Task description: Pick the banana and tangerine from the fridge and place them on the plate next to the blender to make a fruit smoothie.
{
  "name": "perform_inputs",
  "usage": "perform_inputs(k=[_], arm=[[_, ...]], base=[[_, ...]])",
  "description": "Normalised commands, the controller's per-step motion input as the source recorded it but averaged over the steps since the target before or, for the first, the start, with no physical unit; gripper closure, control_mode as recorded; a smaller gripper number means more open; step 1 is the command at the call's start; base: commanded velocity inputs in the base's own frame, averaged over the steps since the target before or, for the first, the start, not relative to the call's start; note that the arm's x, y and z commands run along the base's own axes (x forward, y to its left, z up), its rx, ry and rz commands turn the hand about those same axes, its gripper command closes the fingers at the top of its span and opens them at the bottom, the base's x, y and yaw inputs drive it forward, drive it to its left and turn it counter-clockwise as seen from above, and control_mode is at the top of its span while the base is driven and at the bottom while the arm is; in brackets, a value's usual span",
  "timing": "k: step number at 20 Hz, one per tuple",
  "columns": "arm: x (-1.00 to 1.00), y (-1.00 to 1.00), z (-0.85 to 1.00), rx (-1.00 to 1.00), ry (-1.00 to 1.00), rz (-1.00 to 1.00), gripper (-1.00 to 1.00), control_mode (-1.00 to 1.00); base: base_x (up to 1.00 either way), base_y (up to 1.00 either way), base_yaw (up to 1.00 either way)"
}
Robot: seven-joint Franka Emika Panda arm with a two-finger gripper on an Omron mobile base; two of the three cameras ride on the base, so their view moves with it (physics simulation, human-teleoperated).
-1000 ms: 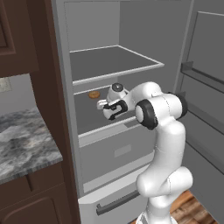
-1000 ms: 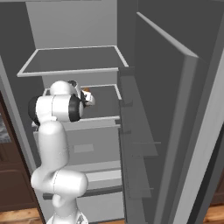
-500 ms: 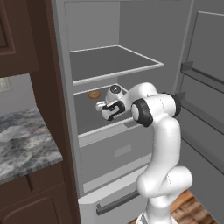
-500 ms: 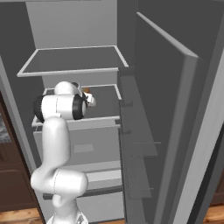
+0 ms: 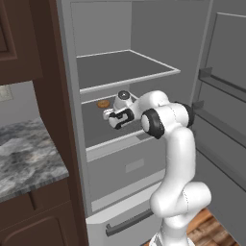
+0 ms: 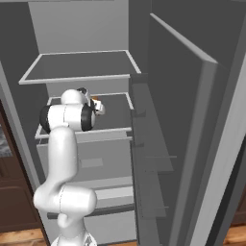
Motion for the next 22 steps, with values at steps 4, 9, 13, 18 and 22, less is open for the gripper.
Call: perform_inputs(k=[4,9,13,18,22], arm=[[0.00,-0.13,-0.42,0.00,0.00,0.00,1.00,-1.00],[0.00,-0.02,-0.12,0.00,0.00,0.00,1.00,-1.00],[0.00,0.00,0.00,0.00,0.00,0.00,1.00,-1.00],[-0.25,-0.01,0.00,0.00,0.00,0.00,1.00,-1.00],[-0.68,-0.08,0.00,0.01,-0.13,0.00,1.00,-1.00]], base=[[0.00,0.00,0.00],[0.00,0.00,0.00],[0.00,0.00,0.00],[0.00,0.00,0.00],[0.00,0.00,0.00]])
